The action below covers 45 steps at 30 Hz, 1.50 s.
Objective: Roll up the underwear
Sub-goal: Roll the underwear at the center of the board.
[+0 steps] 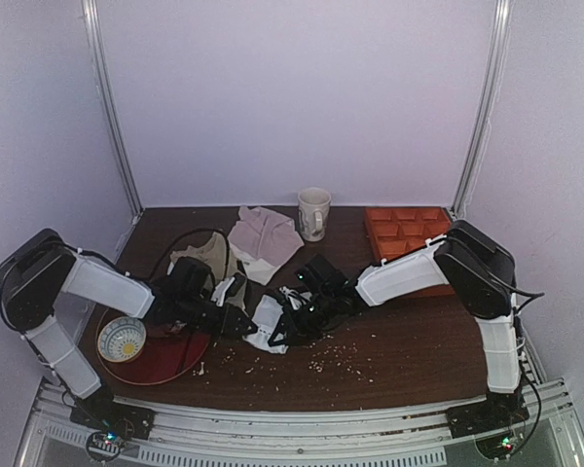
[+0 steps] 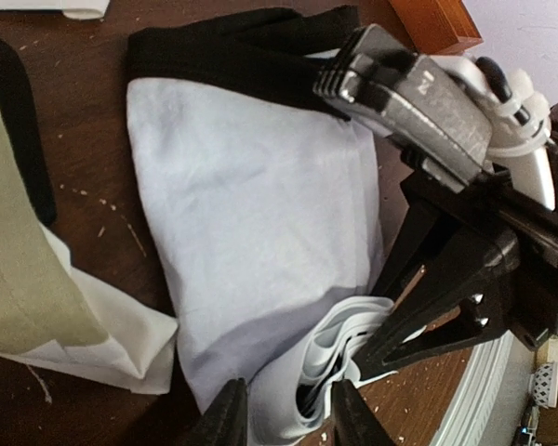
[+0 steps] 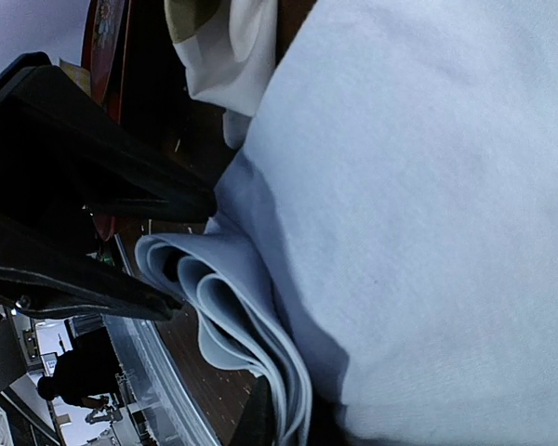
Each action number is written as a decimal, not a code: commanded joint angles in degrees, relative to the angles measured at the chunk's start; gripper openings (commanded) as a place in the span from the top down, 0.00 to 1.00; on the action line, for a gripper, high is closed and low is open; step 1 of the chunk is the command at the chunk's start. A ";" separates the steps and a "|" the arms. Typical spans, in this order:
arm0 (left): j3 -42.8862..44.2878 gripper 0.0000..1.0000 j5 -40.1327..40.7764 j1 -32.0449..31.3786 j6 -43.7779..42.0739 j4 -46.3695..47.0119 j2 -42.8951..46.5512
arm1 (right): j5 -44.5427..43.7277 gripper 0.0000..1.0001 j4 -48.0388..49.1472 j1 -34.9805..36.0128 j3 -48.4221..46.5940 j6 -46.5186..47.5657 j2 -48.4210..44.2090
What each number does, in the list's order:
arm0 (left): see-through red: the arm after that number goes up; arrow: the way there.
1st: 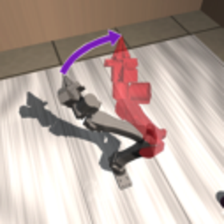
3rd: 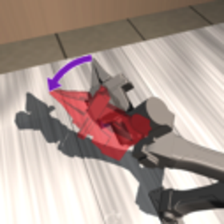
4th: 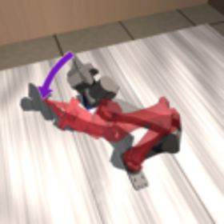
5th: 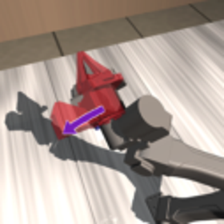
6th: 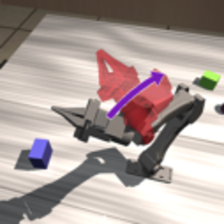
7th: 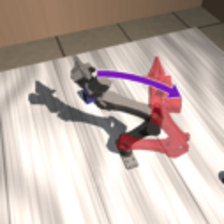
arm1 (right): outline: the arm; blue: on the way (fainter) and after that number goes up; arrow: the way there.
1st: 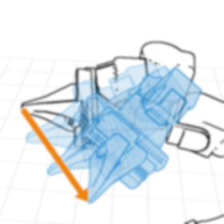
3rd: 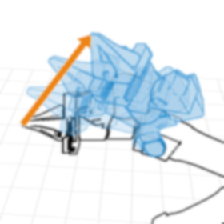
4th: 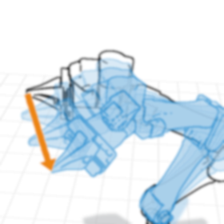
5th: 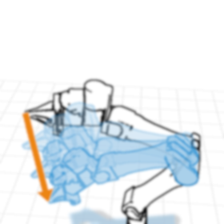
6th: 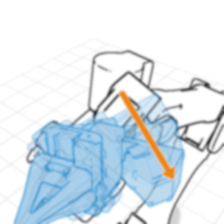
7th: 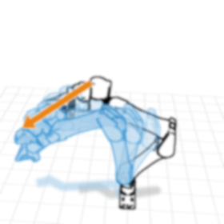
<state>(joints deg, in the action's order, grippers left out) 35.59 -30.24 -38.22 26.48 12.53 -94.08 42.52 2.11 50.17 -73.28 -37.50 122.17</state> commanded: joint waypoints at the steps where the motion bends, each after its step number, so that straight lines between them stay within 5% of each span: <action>1: 1.49 0.58 -1.91 0.00 -0.94 1.65 -1.91 | -3.41 1.00 -7.63 -0.24 0.78 0.84 3.52; 9: 0.30 0.59 -4.38 -0.05 -0.25 4.10 -4.62 | -3.72 1.00 -8.47 -0.23 0.14 1.27 3.60; 16: 2.26 1.00 -3.12 -0.02 0.45 -0.36 -5.75 | -3.93 1.00 -8.81 -0.24 0.28 1.54 3.66; 32: 9.16 1.00 1.98 -0.04 0.23 -16.79 -10.49 | -9.36 0.86 -8.51 -0.08 3.48 7.38 -2.13; 45: 11.49 1.00 1.18 0.39 1.85 -24.14 -12.18 | -11.02 0.87 -8.94 -0.16 5.42 9.40 -4.04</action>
<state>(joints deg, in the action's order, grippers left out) 48.12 -33.28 -38.20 27.62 -2.02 -103.22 35.99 -0.21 50.26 -70.76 -29.50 118.48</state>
